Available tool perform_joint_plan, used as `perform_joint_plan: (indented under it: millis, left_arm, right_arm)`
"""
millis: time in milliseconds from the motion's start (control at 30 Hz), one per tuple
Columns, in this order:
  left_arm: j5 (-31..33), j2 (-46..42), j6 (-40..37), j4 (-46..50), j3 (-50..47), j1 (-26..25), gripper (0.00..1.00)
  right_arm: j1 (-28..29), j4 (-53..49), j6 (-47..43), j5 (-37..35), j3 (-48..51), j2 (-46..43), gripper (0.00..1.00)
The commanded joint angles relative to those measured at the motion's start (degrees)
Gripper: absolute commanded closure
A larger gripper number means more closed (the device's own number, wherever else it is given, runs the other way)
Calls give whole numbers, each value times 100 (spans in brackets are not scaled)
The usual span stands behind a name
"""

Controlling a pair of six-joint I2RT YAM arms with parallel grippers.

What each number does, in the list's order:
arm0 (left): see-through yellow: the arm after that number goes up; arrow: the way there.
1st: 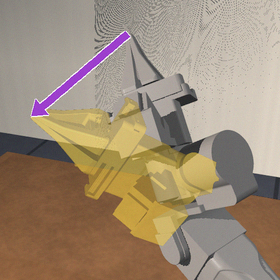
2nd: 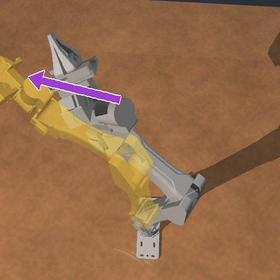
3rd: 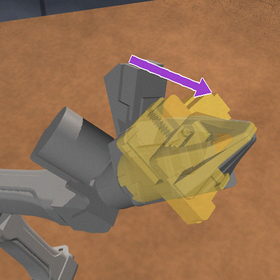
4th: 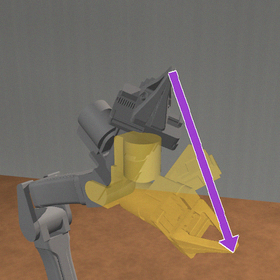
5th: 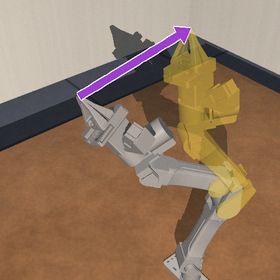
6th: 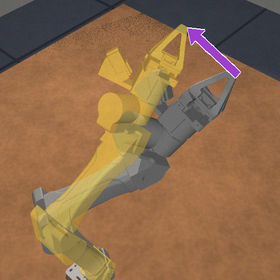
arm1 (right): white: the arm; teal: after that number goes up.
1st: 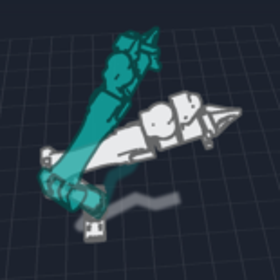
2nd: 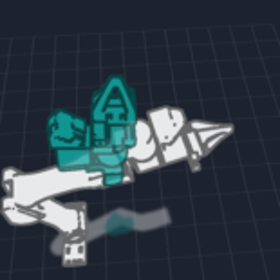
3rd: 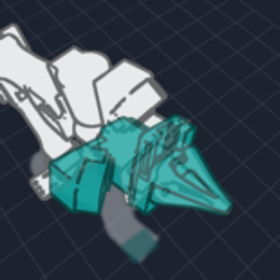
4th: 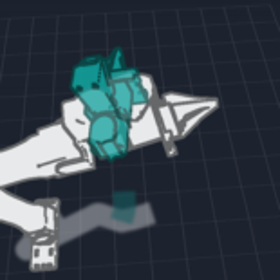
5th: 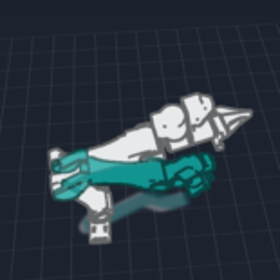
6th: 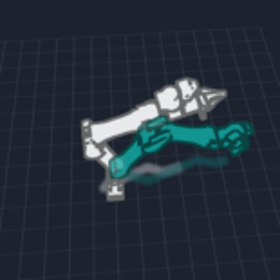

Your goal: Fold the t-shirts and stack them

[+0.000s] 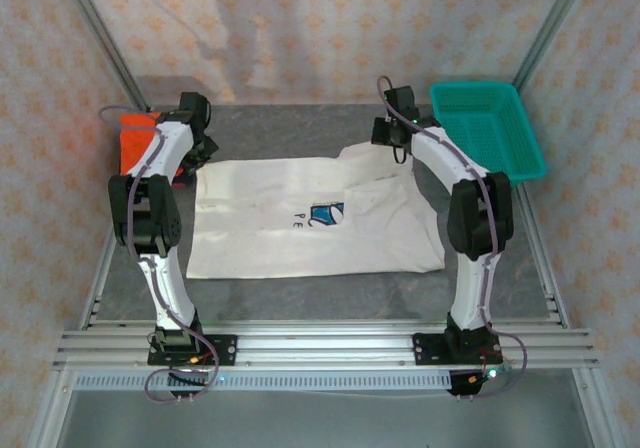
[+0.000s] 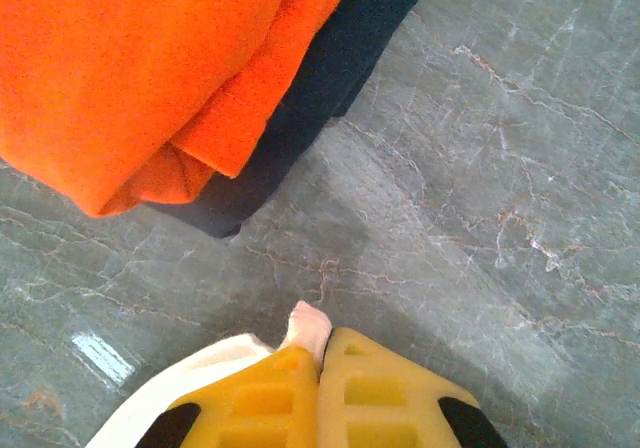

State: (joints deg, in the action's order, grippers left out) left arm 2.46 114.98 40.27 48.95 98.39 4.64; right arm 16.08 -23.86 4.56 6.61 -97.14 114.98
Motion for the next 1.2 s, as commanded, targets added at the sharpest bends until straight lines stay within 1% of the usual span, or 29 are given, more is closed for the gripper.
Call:
perform_joint_plan:
  millis: [0, 100, 133, 200, 533, 733, 1167]
  left_arm:
    - [-16, -432, -176, 17, -171, 28, 100]
    - [-44, -520, -217, 17, -312, 20, 100]
    - [-52, -730, -228, 8, -365, 19, 100]
    - [-74, -847, -256, 1, -472, 10, 100]
    - [-97, -1144, -292, -55, -933, -25, 100]
    - [-62, -1355, -334, -24, -1130, -25, 100]
    - [-62, -2172, -353, -40, -1990, -25, 100]
  right_arm:
    - [-6, 258, -93, -152, 252, -470, 100]
    - [-6, 326, -77, -127, 525, -707, 100]
    - [0, 337, -62, -108, 602, -777, 100]
    - [-2, 385, -44, -64, 819, -982, 100]
    - [-6, 410, 19, 16, 1729, -1824, 100]
    - [4, 314, 36, 14, 2208, -2292, 100]
    - [16, -106, 63, 5, 3022, -3201, 99]
